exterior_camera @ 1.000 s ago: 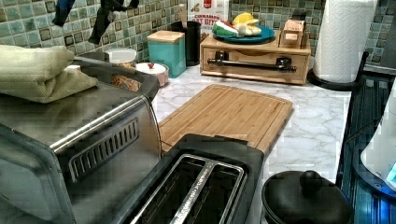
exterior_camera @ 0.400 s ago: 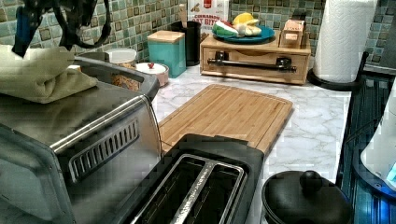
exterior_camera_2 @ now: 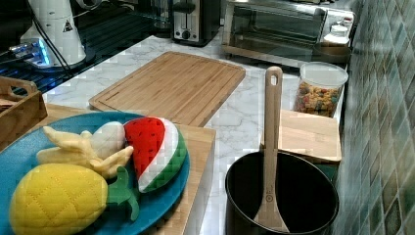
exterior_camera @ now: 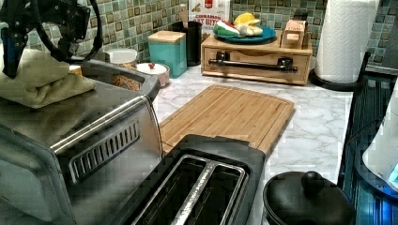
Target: Pick up the towel.
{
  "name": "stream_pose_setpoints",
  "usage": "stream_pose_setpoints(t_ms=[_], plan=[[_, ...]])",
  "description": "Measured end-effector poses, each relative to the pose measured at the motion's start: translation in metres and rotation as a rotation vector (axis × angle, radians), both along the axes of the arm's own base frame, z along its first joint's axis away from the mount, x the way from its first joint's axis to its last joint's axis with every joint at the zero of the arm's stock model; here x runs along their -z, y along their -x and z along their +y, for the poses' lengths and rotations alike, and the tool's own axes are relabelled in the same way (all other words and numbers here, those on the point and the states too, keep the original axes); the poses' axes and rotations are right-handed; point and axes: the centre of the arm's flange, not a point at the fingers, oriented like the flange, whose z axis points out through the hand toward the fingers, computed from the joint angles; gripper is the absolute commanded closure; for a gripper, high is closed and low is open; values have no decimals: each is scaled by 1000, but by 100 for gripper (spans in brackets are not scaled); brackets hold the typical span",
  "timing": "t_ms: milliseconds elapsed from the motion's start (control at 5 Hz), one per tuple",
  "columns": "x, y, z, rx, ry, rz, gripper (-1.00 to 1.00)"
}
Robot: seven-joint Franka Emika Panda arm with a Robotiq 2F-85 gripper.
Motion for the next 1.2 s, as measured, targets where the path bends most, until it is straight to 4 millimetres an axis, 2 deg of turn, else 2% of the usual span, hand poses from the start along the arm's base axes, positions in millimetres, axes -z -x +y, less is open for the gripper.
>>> stream_pose_setpoints(t_ms=[400,800,1000,1200], plan=[[-13,-17,-16,12,14,62,100],[-19,-25,-29,62,20,76,100],[-22,-30,-42,88,19,57,100],[-31,-26,-65,140,2,12,100]])
